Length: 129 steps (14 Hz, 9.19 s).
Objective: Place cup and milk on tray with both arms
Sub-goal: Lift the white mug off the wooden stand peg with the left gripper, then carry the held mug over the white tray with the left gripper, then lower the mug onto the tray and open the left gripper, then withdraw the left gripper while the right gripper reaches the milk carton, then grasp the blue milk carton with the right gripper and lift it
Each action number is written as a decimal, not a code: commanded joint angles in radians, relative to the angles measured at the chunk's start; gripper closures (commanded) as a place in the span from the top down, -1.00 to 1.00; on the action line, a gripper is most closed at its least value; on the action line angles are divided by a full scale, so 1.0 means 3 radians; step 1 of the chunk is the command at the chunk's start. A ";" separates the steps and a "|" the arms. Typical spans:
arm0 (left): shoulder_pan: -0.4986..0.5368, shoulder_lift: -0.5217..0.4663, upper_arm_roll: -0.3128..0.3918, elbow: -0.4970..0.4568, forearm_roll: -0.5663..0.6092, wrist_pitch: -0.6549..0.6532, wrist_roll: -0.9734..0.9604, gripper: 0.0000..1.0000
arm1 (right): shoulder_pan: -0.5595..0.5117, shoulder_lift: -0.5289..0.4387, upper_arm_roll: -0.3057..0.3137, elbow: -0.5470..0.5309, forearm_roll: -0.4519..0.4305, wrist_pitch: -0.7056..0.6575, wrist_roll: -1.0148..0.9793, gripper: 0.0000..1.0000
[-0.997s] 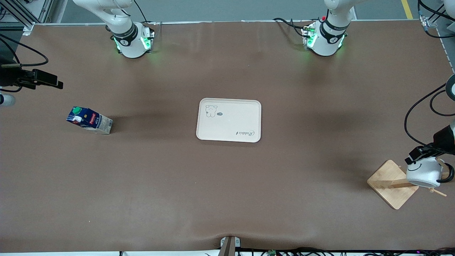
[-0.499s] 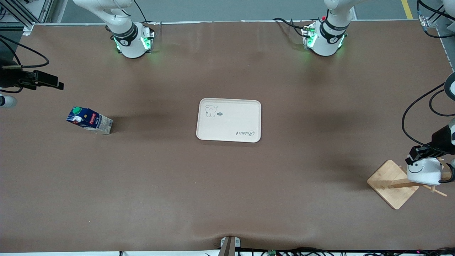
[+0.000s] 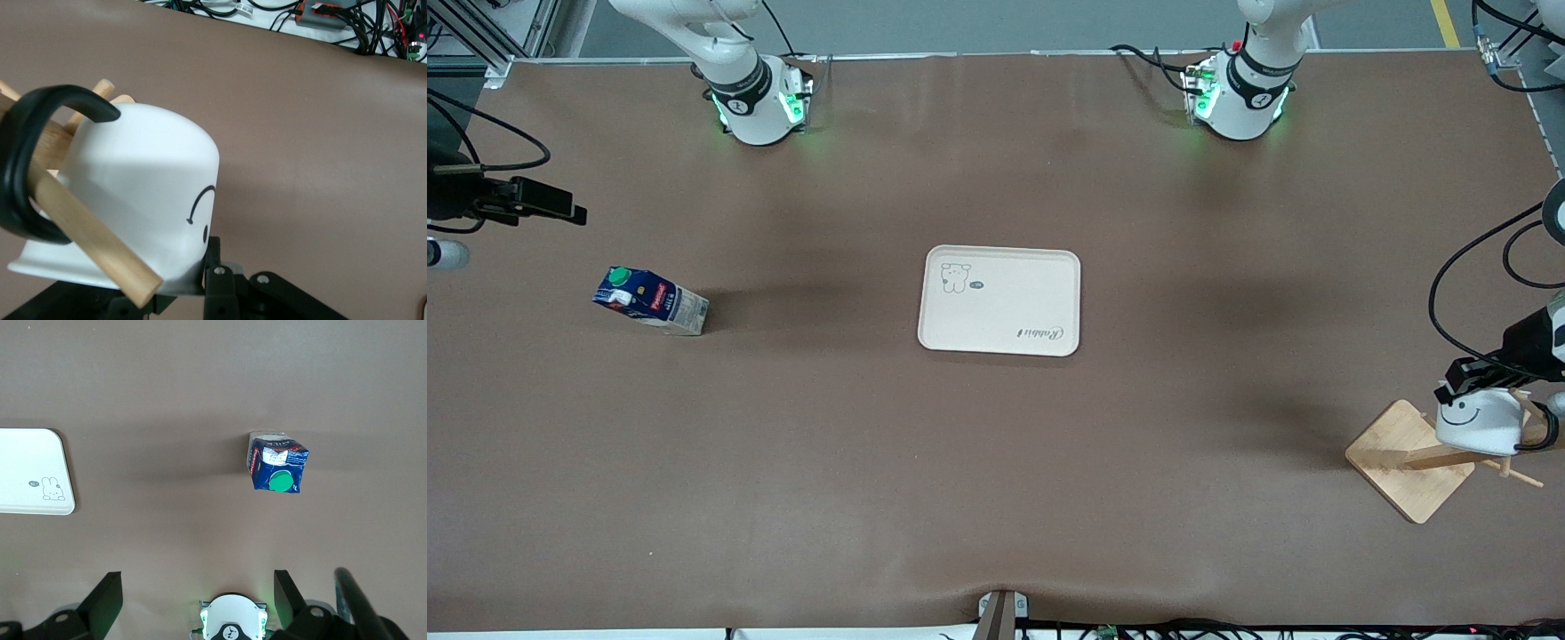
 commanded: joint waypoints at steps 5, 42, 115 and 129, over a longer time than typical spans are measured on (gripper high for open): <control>-0.0031 -0.0209 -0.0061 -0.0053 0.0036 -0.0444 -0.0181 -1.00 | -0.0014 0.0006 0.0011 0.0020 0.0003 0.0007 0.0035 1.00; -0.1544 0.0858 -0.1202 0.0641 0.0476 -0.1079 -0.5508 -1.00 | -0.0014 0.0073 0.0006 0.0030 0.0003 0.0002 0.0035 1.00; -0.1120 -0.0715 0.0326 0.0842 0.0850 -0.2229 -0.1128 1.00 | -0.0238 0.1106 -0.0014 0.0123 -0.0258 0.0125 0.0010 1.00; -0.1391 -0.1156 0.0665 0.0524 0.0742 -0.2408 -0.1096 1.00 | -0.0408 0.1044 -0.0009 -0.0844 -0.0263 0.1117 0.0010 1.00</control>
